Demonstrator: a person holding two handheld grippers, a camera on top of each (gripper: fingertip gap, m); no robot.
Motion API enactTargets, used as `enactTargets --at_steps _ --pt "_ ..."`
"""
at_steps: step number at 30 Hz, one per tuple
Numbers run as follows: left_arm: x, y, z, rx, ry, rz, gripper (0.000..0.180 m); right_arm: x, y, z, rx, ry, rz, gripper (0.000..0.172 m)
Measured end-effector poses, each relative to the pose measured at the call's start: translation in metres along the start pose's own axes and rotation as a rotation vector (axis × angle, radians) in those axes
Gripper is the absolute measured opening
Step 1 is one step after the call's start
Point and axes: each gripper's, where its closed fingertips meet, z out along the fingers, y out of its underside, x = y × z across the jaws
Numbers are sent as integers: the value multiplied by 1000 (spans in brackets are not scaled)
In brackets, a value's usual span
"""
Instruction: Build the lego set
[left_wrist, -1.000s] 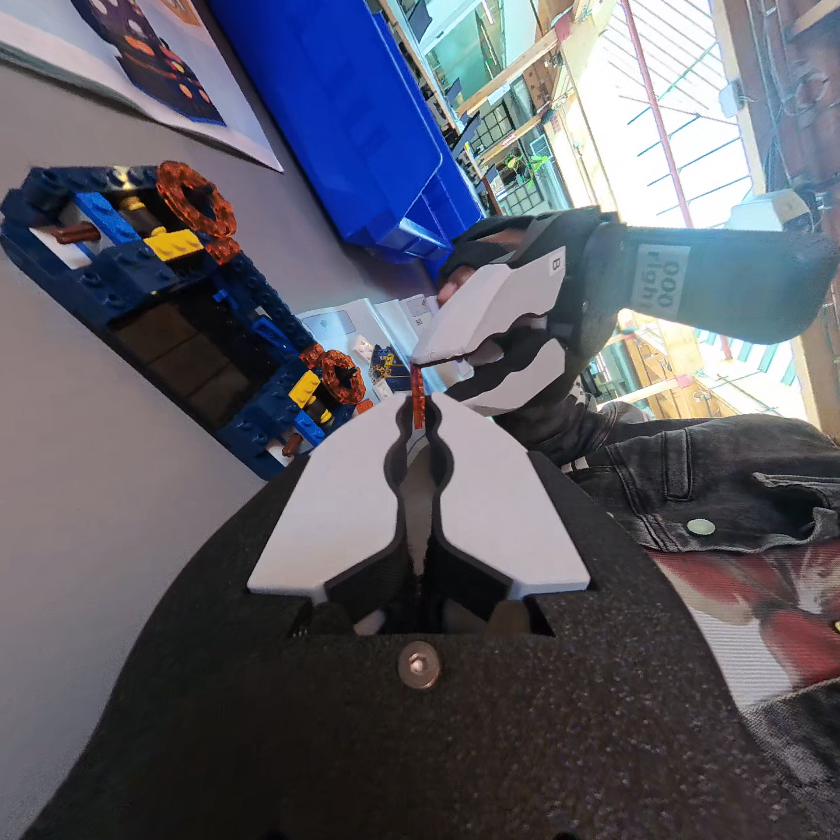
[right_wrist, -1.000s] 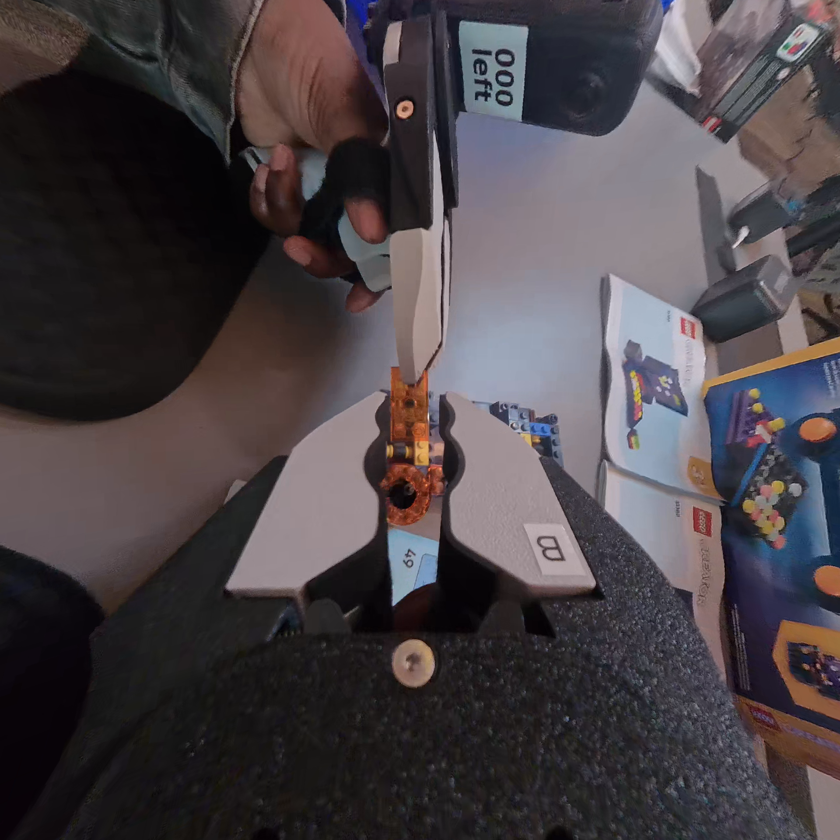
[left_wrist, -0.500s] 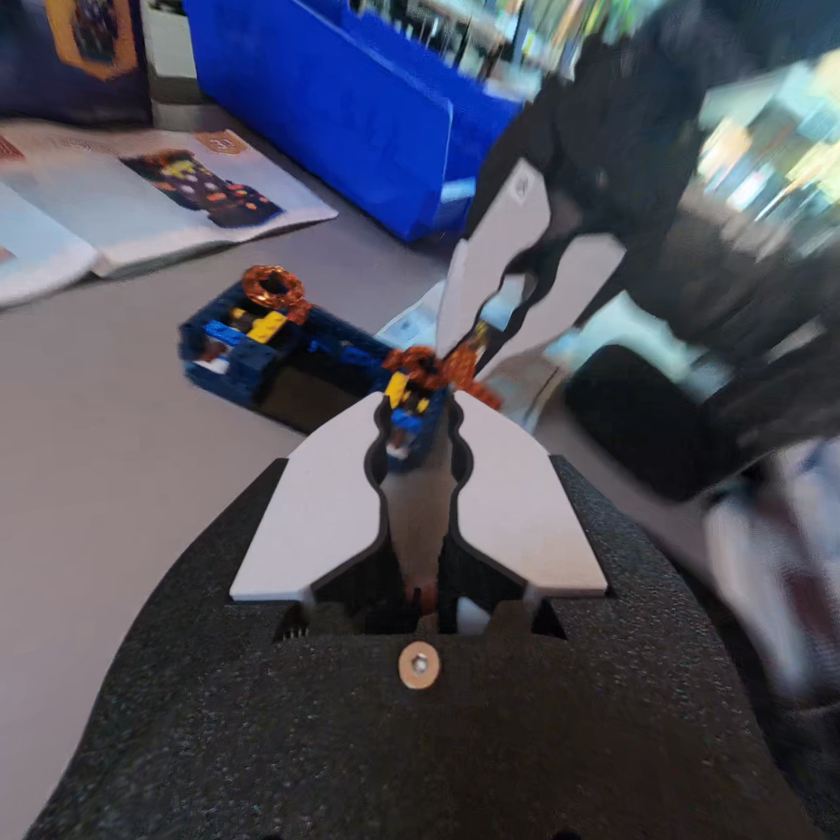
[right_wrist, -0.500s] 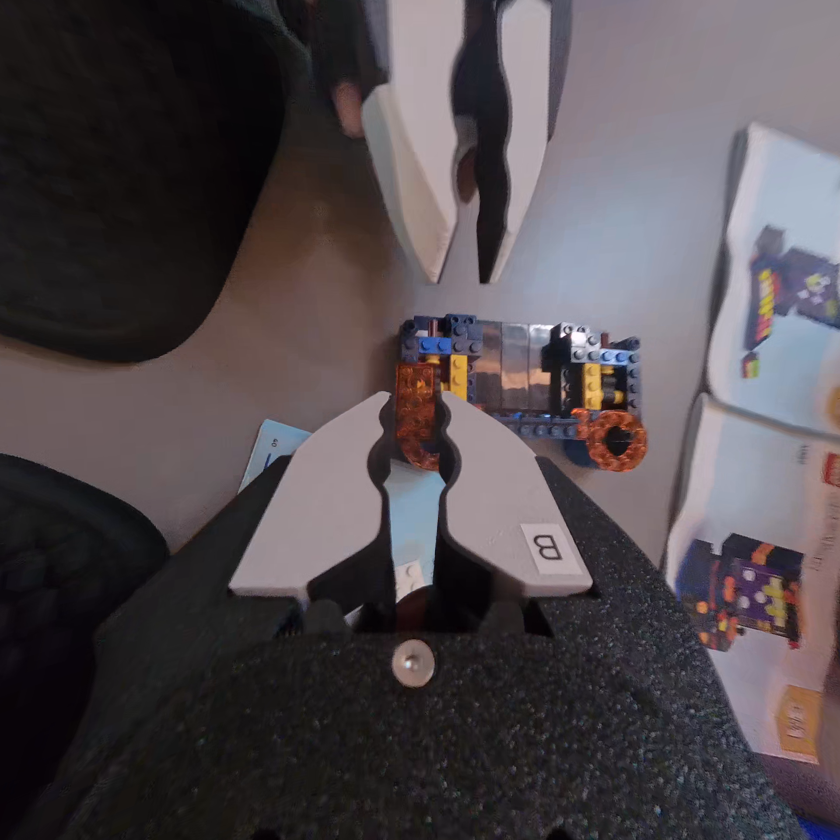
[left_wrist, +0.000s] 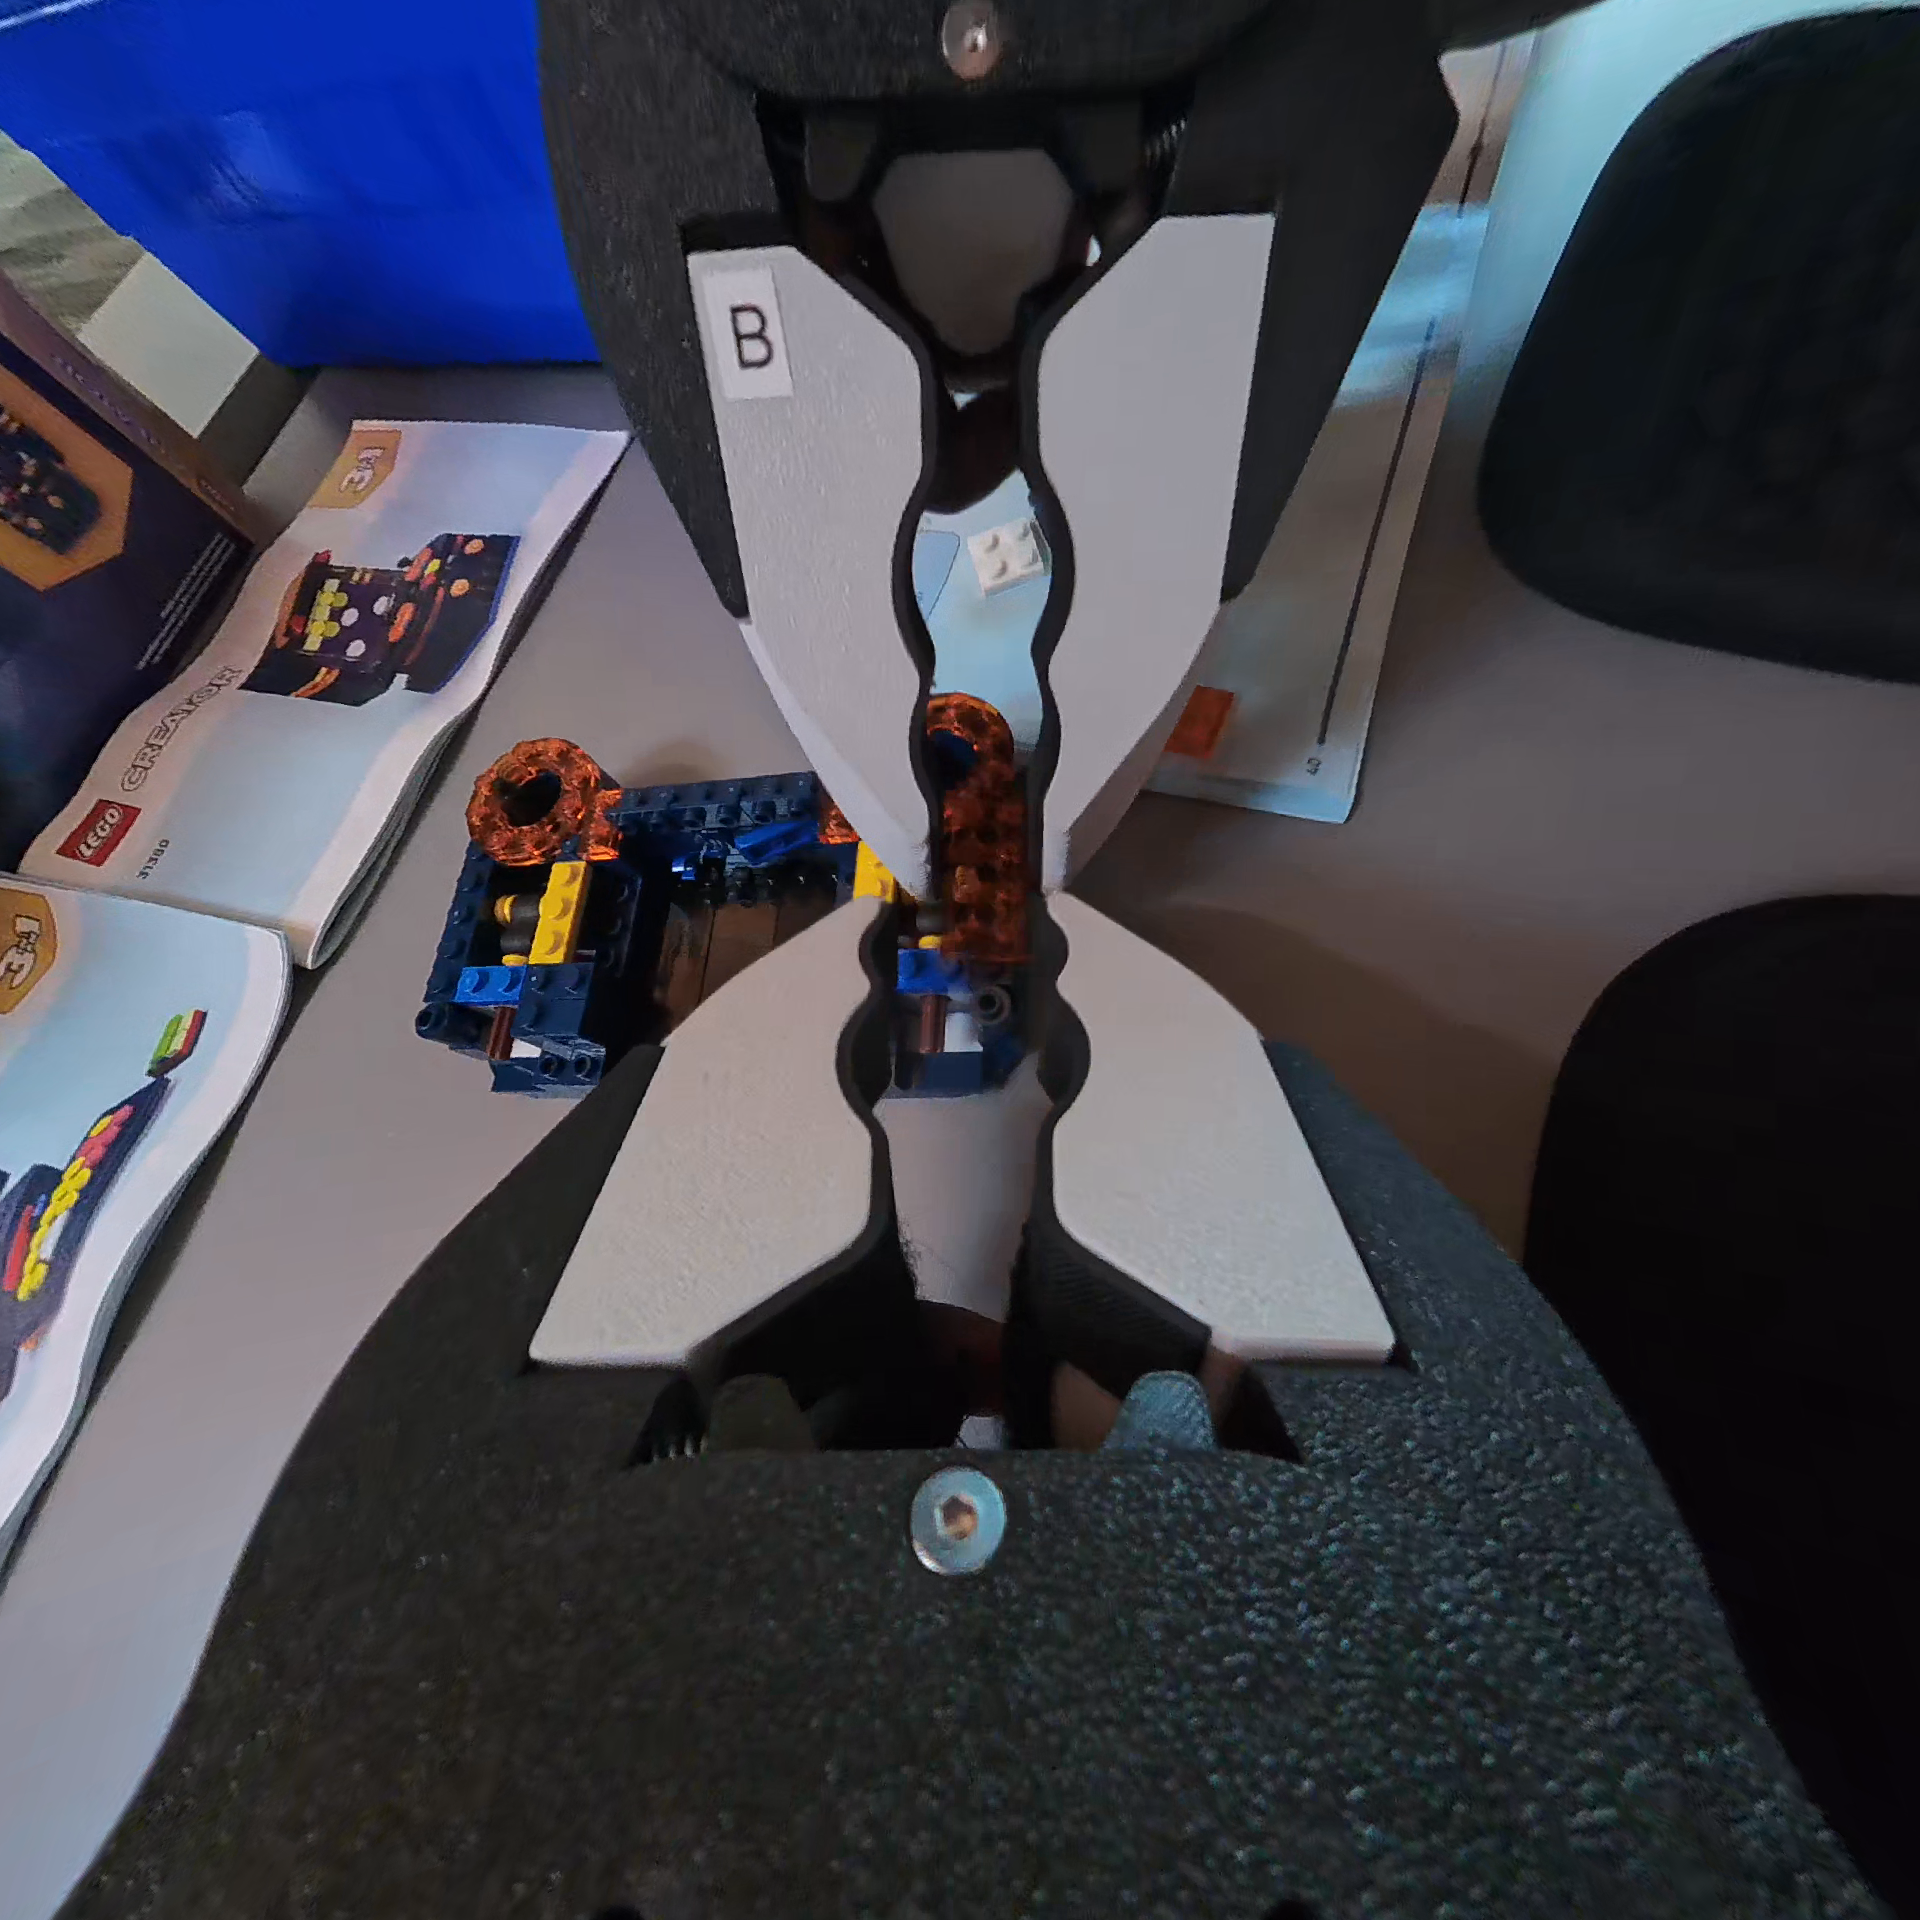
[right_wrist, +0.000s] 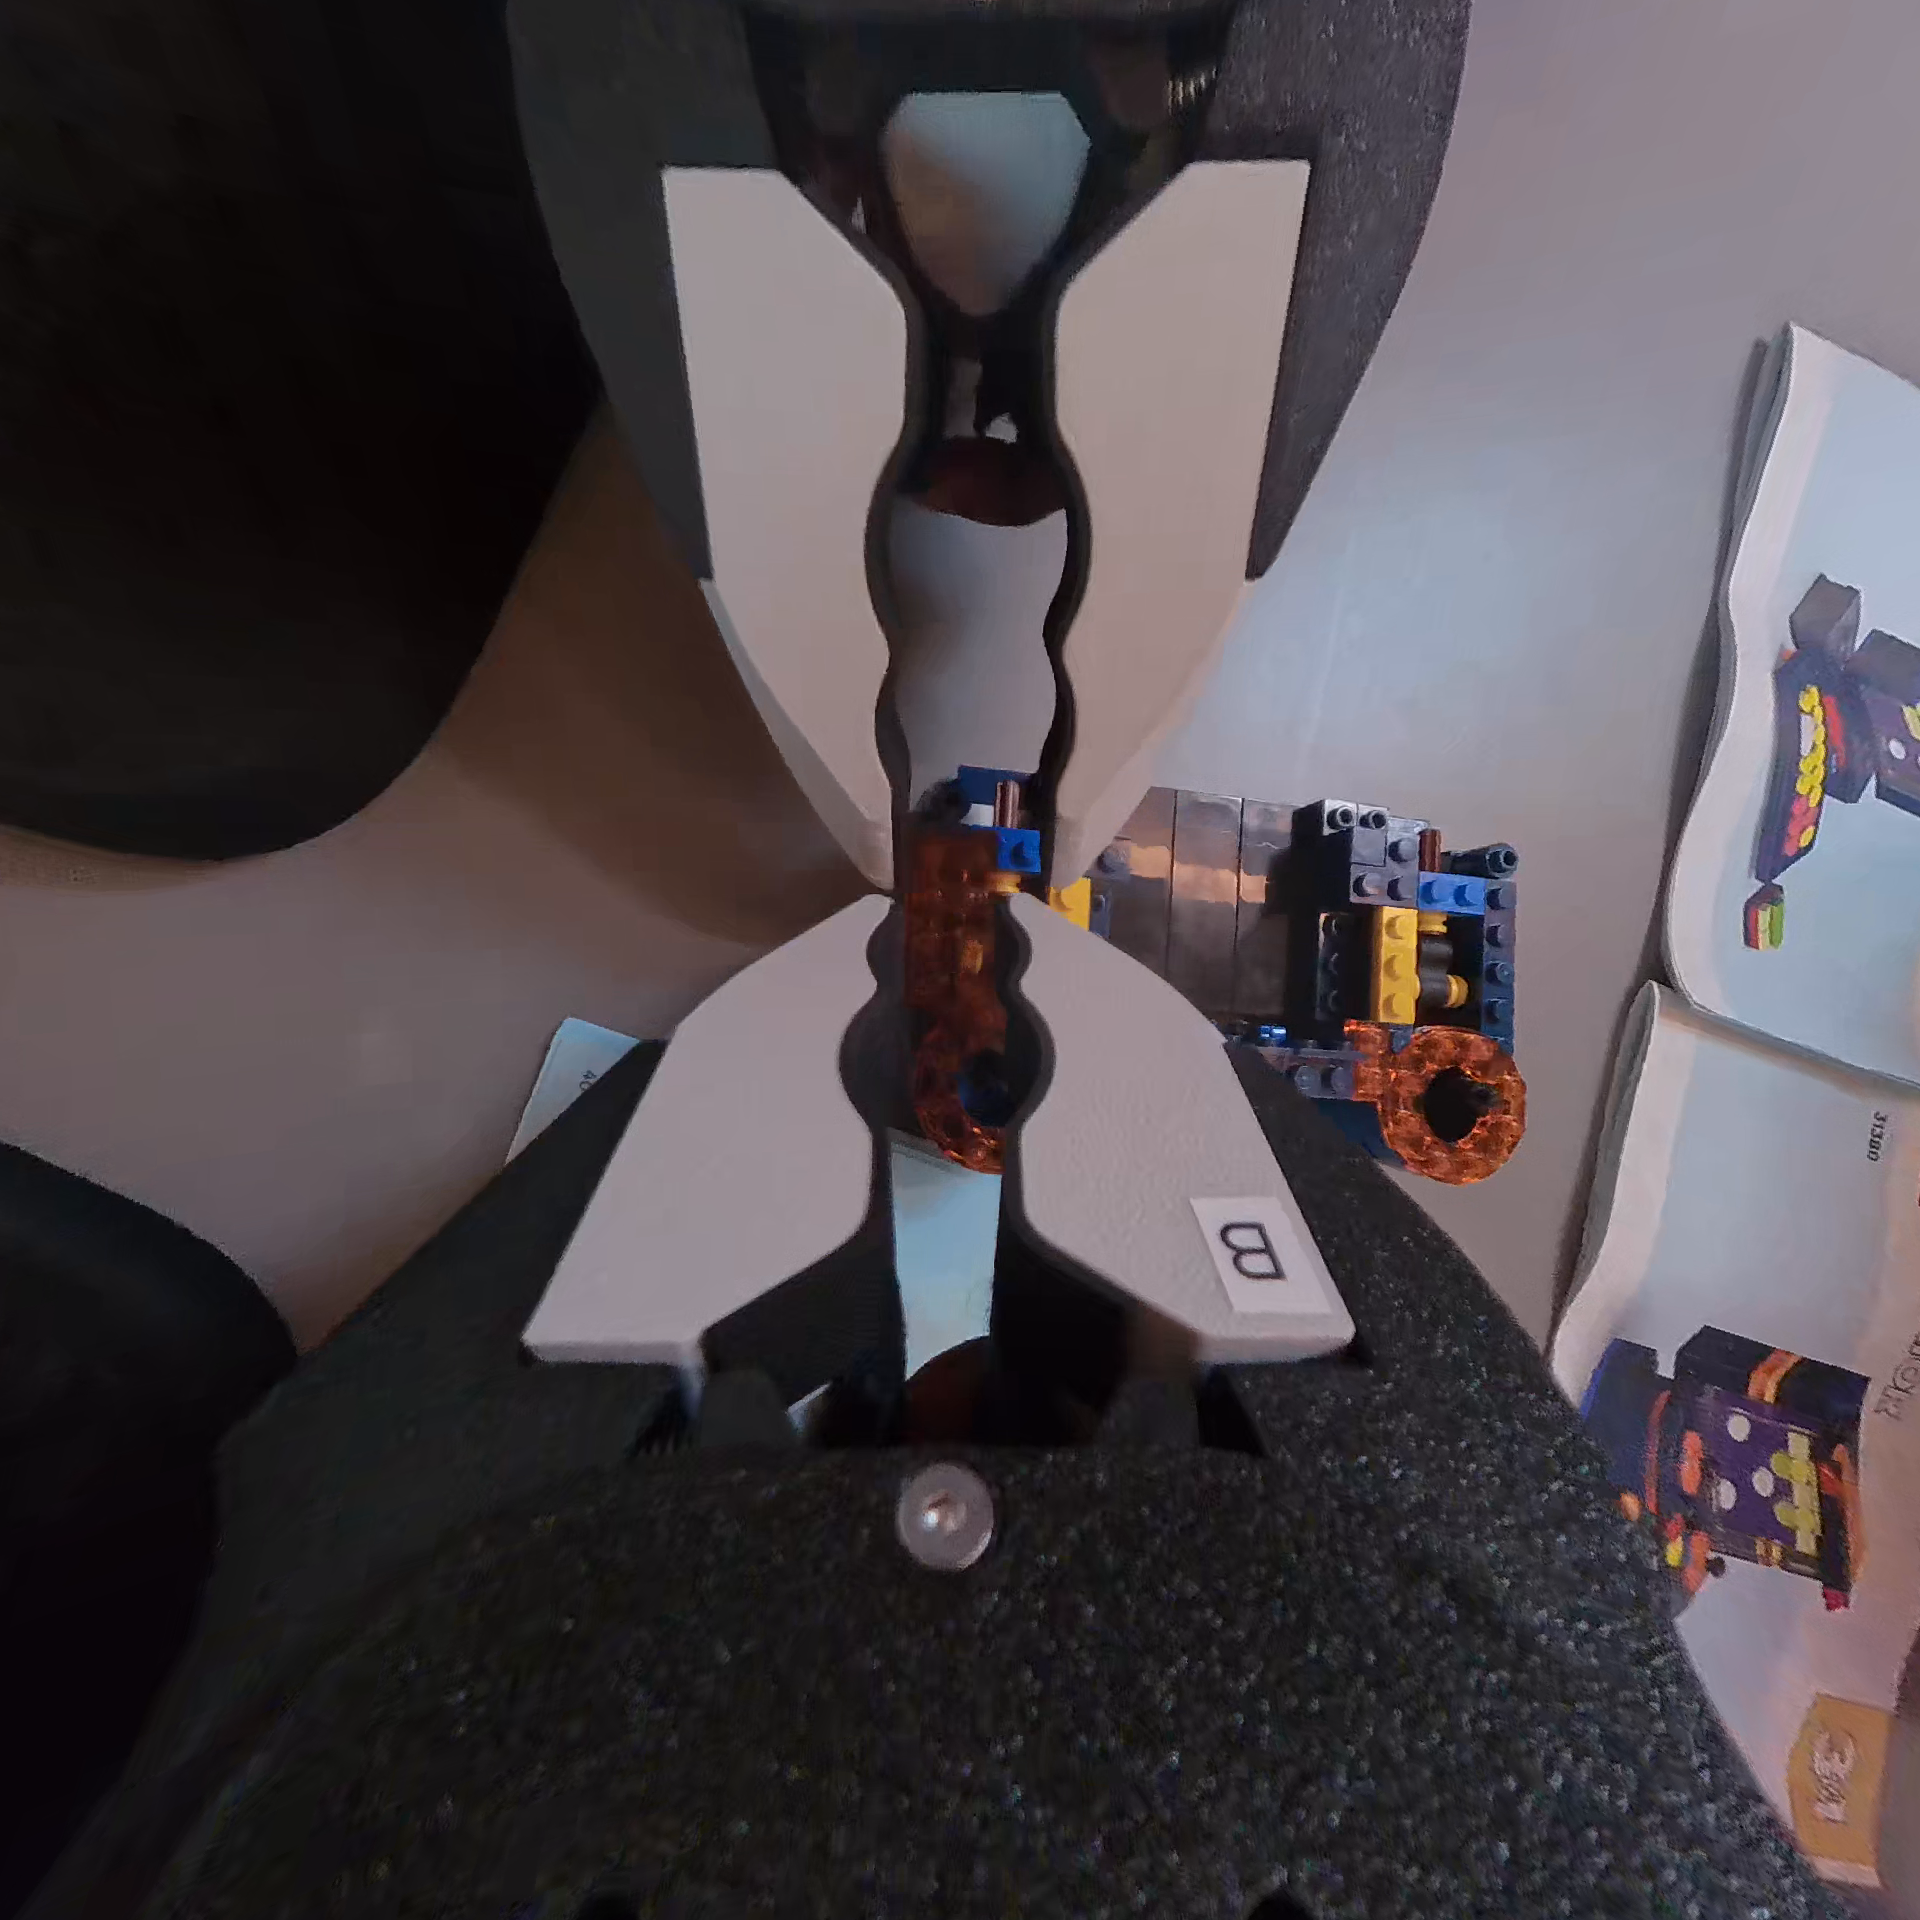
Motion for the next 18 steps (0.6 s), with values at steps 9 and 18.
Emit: enactTargets --at_steps 9,18 --pt "2 4 1 -19 25 -44 16 1 1 1 29 18 -24 22" --pt "1 5 1 -53 34 -50 15 3 4 -6 95 56 -32 15"
